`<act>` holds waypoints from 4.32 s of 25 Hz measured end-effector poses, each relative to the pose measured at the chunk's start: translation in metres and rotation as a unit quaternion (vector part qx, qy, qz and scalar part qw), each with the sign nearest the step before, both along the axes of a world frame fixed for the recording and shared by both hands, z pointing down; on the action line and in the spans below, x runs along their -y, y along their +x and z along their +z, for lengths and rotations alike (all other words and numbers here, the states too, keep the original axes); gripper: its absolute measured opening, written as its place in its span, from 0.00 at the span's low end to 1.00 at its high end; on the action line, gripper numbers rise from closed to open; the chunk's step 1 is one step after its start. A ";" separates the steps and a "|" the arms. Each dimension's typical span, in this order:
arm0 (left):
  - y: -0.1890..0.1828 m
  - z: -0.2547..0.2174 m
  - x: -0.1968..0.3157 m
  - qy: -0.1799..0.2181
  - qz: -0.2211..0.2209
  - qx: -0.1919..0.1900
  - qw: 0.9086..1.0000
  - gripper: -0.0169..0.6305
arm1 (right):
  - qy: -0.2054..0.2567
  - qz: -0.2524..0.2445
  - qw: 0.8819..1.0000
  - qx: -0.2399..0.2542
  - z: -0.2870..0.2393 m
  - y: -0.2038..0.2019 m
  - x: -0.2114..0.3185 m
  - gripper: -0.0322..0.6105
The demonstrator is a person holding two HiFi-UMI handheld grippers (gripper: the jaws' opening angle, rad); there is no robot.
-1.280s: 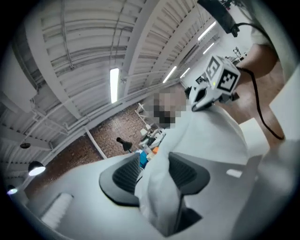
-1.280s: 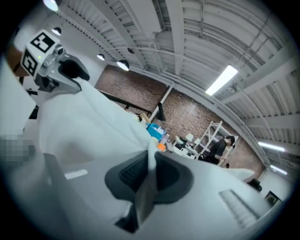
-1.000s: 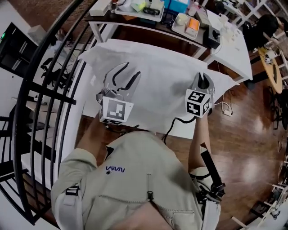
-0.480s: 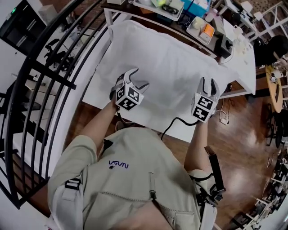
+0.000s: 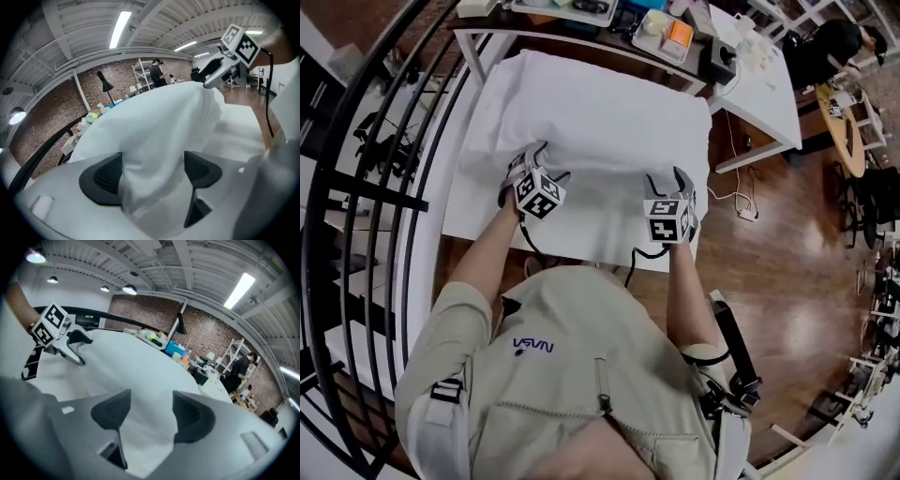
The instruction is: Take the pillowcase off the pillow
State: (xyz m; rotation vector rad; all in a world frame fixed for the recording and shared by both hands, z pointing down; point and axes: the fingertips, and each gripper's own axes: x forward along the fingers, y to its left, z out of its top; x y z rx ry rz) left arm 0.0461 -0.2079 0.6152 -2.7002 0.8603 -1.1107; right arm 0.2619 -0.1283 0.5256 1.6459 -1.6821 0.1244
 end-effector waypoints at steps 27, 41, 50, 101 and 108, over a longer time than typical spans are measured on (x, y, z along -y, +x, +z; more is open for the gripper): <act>-0.067 -0.016 -0.141 -0.048 -0.001 -0.023 0.999 0.09 | -0.087 -0.023 0.990 0.106 0.012 -0.057 -0.127 0.07; -0.090 -0.080 -0.132 -0.034 -0.018 -0.148 0.988 0.15 | -0.020 -0.018 0.995 0.095 -0.026 -0.062 -0.115 0.13; -0.130 -0.118 -0.092 -0.017 -0.105 -0.241 0.965 0.19 | 0.068 -0.059 0.985 0.149 -0.070 -0.126 -0.073 0.13; -0.253 -0.043 -0.057 -0.031 -0.114 -0.160 0.980 0.28 | -0.075 -0.156 0.985 0.018 0.011 -0.380 0.003 0.35; -0.201 0.002 -0.059 -0.083 -0.026 -0.092 0.992 0.26 | -0.100 -0.109 0.989 -0.025 0.031 -0.354 0.008 0.34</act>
